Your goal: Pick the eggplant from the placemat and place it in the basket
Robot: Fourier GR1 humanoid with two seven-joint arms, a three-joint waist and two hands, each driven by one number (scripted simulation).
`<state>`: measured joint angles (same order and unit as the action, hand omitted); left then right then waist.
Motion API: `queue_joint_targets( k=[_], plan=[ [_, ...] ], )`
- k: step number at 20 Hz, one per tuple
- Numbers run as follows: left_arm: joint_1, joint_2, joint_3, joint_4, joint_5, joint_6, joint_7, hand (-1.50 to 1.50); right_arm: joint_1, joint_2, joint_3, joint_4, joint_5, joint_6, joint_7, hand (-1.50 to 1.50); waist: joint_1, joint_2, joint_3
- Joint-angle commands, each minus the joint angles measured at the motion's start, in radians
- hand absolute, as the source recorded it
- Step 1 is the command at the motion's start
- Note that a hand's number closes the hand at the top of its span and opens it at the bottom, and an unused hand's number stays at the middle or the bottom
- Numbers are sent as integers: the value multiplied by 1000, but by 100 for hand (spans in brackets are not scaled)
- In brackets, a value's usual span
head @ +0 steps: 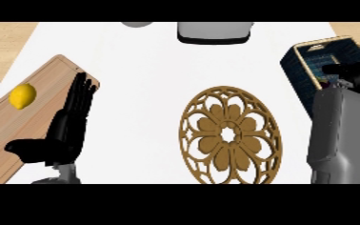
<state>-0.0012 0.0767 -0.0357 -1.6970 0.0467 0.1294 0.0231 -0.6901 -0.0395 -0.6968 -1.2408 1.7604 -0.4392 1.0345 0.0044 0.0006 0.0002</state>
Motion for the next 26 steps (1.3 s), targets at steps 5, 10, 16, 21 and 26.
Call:
queue_joint_targets(
  k=[5,10,16,21,26],
  plan=[
    [36,2,-7,-11,-2,-21,-24,0,12,7,46,-103,181,-97,141,-150,2,-2,-1],
    [-7,-13,2,11,-18,11,-13,0,26,38,115,-303,275,99,226,-150,-7,-7,-1],
    [-2,-21,-13,9,-48,34,2,0,147,39,196,-581,248,111,257,-150,-15,-11,-1],
    [10,16,17,-7,-2,-23,-1,0,302,39,338,-835,187,250,248,-150,-11,-8,-1],
    [-24,-25,1,50,-29,12,-14,0,337,39,488,-1000,203,313,290,-150,-9,-3,-1]
  ],
)
